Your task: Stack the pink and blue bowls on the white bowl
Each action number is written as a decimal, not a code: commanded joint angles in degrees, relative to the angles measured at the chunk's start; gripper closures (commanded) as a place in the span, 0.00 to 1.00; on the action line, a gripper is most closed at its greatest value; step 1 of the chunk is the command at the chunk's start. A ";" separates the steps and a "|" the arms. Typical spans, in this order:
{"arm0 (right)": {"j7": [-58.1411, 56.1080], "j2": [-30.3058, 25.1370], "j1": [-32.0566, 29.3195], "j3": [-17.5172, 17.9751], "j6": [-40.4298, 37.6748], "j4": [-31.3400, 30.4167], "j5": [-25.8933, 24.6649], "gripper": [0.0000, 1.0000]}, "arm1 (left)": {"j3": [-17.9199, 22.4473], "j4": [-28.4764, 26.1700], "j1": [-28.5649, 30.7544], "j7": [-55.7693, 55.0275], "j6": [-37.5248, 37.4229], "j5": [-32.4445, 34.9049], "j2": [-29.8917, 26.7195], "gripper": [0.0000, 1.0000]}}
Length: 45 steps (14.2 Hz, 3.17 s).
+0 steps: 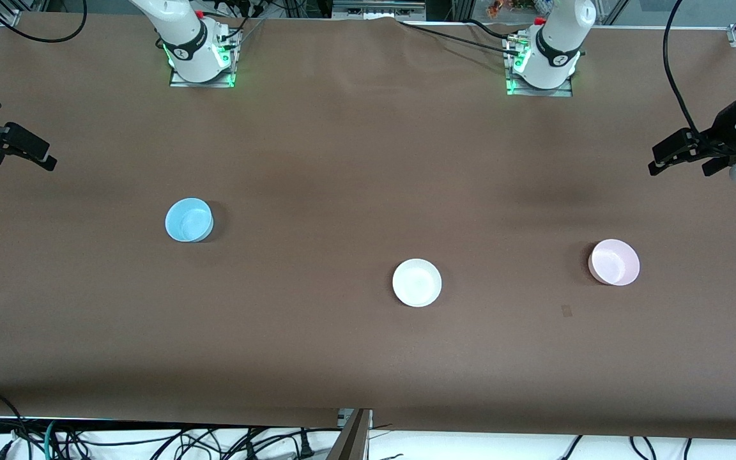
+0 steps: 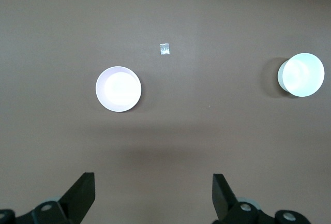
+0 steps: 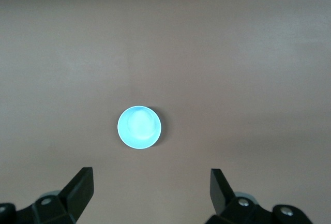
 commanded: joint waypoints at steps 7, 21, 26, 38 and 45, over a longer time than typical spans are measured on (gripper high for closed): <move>-0.26 -0.54 0.16 -0.06 -1.11 0.56 -0.16 0.00 | 0.05 1.17 0.57 1.08 -1.09 -0.53 0.82 0.00; -0.35 -0.54 0.16 0.02 -1.11 0.56 -0.16 0.00 | 0.58 1.08 0.83 0.99 -3.90 -0.44 1.18 0.00; -0.44 -0.54 0.16 0.02 -1.11 0.56 -0.16 0.00 | 0.66 1.08 3.20 0.73 -5.75 -0.17 3.89 0.00; -0.44 -0.54 0.07 -0.06 -1.73 0.56 -0.16 0.00 | 0.58 9.96 8.04 4.50 8.66 7.12 34.99 0.00; -0.52 -0.37 0.07 -0.06 -1.82 0.56 -0.16 0.00 | 0.75 9.78 9.36 11.01 18.95 7.21 40.37 0.00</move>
